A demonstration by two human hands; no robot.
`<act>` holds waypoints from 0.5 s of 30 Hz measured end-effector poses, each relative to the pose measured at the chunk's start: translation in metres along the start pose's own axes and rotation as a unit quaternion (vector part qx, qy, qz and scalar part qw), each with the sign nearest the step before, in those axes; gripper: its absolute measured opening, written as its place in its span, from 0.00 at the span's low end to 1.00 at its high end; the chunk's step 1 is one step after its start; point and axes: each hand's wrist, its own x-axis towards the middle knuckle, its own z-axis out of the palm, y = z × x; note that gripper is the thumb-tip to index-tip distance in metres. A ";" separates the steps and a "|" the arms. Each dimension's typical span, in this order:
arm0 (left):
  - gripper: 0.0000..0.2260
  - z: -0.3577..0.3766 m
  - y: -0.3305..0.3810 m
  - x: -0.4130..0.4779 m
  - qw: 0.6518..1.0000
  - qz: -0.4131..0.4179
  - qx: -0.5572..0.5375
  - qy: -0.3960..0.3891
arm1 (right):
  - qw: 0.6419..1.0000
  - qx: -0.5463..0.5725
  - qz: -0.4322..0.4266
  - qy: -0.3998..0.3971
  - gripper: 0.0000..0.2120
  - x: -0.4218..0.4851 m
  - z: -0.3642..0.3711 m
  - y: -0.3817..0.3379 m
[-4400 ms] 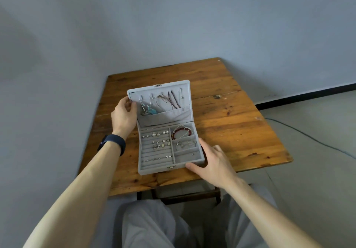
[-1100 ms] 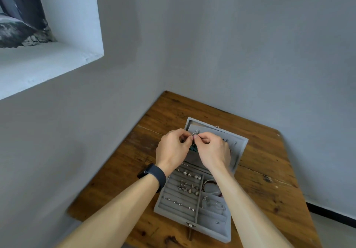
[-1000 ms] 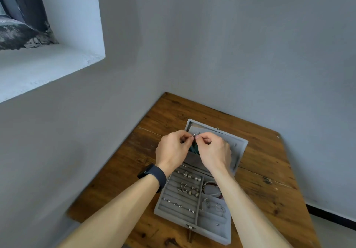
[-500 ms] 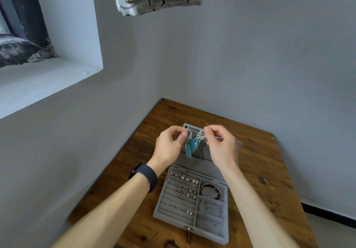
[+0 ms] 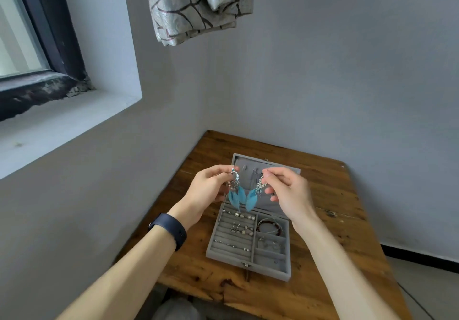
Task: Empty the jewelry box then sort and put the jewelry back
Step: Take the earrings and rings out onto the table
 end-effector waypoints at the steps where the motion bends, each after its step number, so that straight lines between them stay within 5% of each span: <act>1: 0.10 -0.003 0.000 -0.006 1.000 -0.002 0.000 0.000 | 1.000 0.004 0.005 -0.005 0.04 -0.005 -0.001 -0.001; 15: 0.08 -0.015 -0.021 -0.069 0.999 -0.044 0.013 -0.024 | 0.993 0.080 0.057 -0.066 0.05 -0.072 0.005 0.015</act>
